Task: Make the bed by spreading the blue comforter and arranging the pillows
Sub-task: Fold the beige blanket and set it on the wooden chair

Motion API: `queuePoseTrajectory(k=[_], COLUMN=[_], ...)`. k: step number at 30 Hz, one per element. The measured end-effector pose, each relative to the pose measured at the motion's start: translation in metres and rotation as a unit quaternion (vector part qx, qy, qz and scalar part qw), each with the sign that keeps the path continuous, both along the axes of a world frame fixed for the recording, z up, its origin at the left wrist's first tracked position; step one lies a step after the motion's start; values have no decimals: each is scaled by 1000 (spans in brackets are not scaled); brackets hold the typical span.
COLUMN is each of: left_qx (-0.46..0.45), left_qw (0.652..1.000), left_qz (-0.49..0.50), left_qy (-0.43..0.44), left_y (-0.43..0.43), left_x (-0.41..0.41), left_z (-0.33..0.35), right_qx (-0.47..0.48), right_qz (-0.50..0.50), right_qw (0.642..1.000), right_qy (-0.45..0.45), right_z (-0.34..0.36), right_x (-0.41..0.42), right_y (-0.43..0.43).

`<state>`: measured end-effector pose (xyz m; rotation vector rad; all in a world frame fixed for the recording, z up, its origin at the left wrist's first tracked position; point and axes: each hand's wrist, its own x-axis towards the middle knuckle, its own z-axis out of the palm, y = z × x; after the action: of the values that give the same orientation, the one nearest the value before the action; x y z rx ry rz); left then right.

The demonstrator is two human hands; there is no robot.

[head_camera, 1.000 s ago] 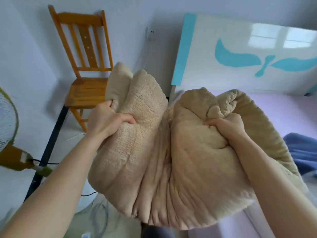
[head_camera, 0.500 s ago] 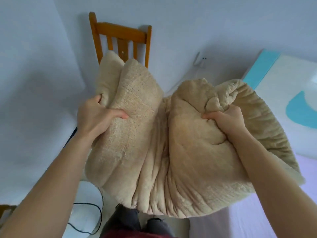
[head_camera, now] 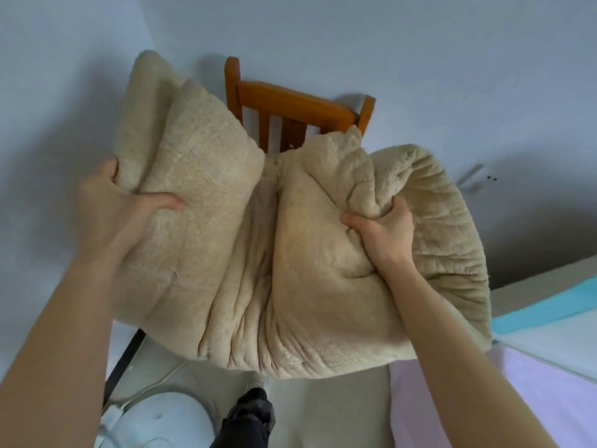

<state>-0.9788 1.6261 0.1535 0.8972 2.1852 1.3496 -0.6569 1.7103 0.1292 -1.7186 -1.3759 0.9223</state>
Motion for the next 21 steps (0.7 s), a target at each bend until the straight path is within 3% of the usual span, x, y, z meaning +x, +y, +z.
queuePoseTrajectory(k=[3,6,9,11,14,17,19,21], left_qx=[-27,-153,-296,-344,-360,-341,-318,-318], left_qw=[999,987,952,933,929,929,934,939], left_qz=[28,33,51,49,51,138,157,106], left_qy=[3,34,59,90,64,30,51,70], left_y=[30,43,43,50,69,83,80,69], left_x=[-41,-68,-90,-105,-112,-84,-61,-38], left_z=[-56,-140,-210,-235,-252,-253,-260,-270], right_qx=[-38,-160,-255,-273,-315,-340,-308,-250], right_qz=[32,66,-6,-43,-63,-135,-160,-126], right_qw=[999,983,959,951,933,909,915,937], right_qy=[5,-69,-121,-139,-162,-202,-203,-210], right_z=[-53,-135,-195,-214,-229,-220,-216,-219], right_x=[-29,-53,-47,-32,-26,-48,-66,-84], right_y=[30,41,36,40,56,64,56,43])
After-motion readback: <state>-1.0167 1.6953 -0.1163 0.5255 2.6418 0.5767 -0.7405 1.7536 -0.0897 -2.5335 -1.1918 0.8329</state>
